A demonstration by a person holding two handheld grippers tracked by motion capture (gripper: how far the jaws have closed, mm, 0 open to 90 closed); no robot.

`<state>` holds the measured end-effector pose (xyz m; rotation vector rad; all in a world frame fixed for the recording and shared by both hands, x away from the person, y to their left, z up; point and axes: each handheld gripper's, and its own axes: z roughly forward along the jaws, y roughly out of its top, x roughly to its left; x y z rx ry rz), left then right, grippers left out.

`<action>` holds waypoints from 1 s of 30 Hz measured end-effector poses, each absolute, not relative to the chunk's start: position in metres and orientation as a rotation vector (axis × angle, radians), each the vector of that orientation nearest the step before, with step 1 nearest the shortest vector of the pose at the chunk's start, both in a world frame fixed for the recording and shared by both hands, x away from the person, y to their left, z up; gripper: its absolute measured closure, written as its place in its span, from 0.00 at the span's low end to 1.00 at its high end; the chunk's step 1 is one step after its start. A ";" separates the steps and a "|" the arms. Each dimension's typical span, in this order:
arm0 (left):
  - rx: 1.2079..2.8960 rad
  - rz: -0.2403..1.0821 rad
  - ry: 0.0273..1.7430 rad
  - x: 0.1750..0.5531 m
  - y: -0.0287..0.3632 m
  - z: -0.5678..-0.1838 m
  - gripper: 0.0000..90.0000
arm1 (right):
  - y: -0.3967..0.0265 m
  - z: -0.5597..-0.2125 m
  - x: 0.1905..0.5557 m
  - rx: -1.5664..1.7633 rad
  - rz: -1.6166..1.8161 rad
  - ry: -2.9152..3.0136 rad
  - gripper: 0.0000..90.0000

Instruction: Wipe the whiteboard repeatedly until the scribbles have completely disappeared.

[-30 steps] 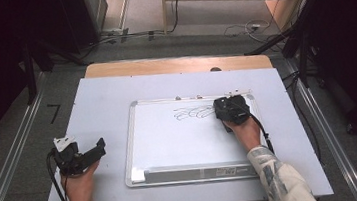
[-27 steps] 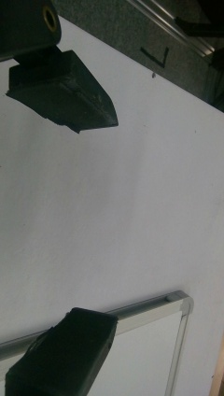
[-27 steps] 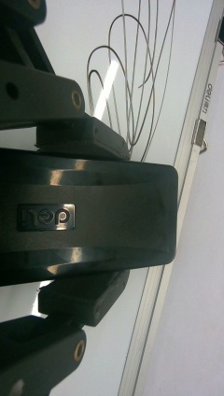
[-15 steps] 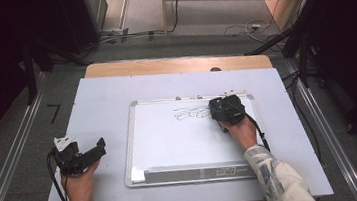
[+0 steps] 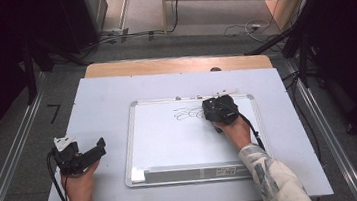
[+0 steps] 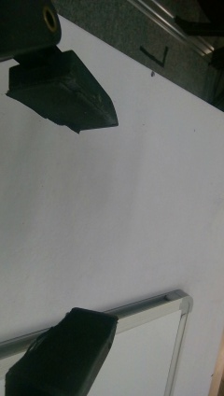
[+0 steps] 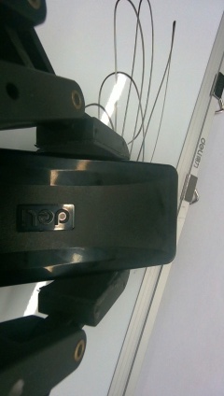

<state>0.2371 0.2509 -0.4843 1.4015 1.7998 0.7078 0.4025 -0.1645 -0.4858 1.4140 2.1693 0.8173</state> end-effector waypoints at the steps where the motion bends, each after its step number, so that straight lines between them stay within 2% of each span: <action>1: 1.401 0.708 1.799 0.237 0.251 -0.484 0.07 | -0.163 -0.486 0.403 1.408 0.818 2.172 0.43; 30: 1.399 0.708 1.797 0.237 0.252 -0.484 0.07 | -0.134 -0.487 0.402 1.358 0.832 2.213 0.43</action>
